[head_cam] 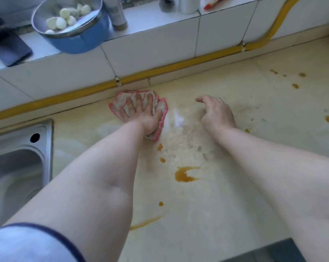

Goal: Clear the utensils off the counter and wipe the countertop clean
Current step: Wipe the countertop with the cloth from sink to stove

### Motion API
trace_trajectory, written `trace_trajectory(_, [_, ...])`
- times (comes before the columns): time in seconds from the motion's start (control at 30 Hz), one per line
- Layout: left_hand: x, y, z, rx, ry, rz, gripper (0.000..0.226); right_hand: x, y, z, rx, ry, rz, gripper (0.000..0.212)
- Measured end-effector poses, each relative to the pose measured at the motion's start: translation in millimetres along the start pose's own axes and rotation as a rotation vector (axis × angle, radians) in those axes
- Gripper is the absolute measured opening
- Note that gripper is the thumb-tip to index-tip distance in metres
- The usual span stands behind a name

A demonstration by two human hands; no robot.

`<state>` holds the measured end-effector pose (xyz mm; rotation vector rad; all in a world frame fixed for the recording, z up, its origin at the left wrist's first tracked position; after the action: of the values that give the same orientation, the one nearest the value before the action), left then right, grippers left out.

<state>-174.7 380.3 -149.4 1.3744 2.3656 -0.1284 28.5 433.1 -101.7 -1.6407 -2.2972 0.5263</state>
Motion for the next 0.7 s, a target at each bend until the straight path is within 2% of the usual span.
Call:
trace_trajectory(0.23, [8, 87, 9, 0.052, -0.015, 0.116, 0.065, 12, 40, -24, 0.023, 0.030, 0.010, 0.056])
trace_trajectory(0.4, [1, 116, 18, 0.095, -0.046, 0.220, 0.065, 9, 45, -22, 0.038, 0.026, -0.029, 0.048])
trace_trajectory(0.5, [-1, 103, 20, 0.082, -0.053, 0.232, 0.064, 5, 38, -15, 0.045, 0.026, -0.047, 0.044])
trace_trajectory(0.7, [-17, 17, 16, 0.043, -0.022, 0.056, 0.062, -13, 6, 2, 0.058, -0.002, -0.087, 0.054])
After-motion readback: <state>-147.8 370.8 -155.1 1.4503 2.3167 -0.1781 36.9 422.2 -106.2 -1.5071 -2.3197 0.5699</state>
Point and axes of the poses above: each hand's wrist, its own x-axis towards the middle knuckle, its own z-axis out of the palm, y = z × x, the point moved 5 cm from there along x, towards the middle knuckle, and after that the axes turned 4 degrees about y, right-handed, at the moved point
